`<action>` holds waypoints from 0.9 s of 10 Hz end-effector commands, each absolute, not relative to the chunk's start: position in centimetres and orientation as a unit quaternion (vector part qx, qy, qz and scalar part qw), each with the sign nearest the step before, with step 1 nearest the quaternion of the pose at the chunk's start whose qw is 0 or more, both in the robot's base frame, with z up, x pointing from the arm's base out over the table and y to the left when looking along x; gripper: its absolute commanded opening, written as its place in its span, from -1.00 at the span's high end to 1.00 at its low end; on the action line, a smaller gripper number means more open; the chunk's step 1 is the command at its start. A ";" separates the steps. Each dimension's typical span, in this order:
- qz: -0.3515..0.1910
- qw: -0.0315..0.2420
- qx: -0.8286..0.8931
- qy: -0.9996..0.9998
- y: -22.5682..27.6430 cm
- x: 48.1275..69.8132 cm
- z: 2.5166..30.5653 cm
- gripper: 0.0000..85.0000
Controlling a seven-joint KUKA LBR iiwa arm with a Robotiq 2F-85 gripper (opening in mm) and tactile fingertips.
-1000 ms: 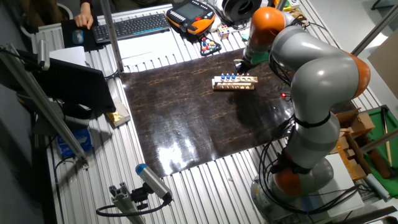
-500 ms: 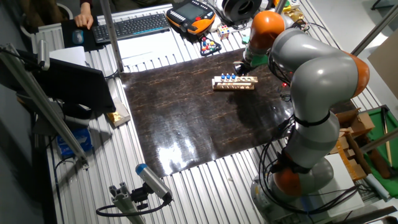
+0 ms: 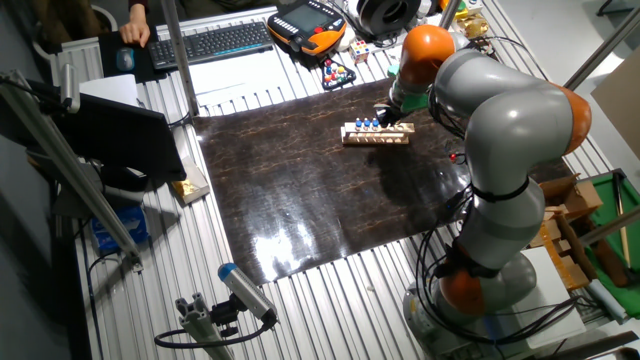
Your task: Shake the test tube
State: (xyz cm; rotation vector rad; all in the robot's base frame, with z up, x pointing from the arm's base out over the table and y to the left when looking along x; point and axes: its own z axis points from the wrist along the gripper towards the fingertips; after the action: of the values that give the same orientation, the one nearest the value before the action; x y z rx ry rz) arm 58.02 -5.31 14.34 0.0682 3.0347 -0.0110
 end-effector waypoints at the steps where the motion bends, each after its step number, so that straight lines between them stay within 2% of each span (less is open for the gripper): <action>1: -0.001 0.050 0.023 0.998 -5.4 58.1 14.2 0.98; 9: 0.004 0.054 0.024 0.998 -5.5 58.0 13.1 0.98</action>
State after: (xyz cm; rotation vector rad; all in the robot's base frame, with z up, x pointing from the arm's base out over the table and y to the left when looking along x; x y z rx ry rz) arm 58.01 -5.48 13.09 0.0715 3.0332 0.0112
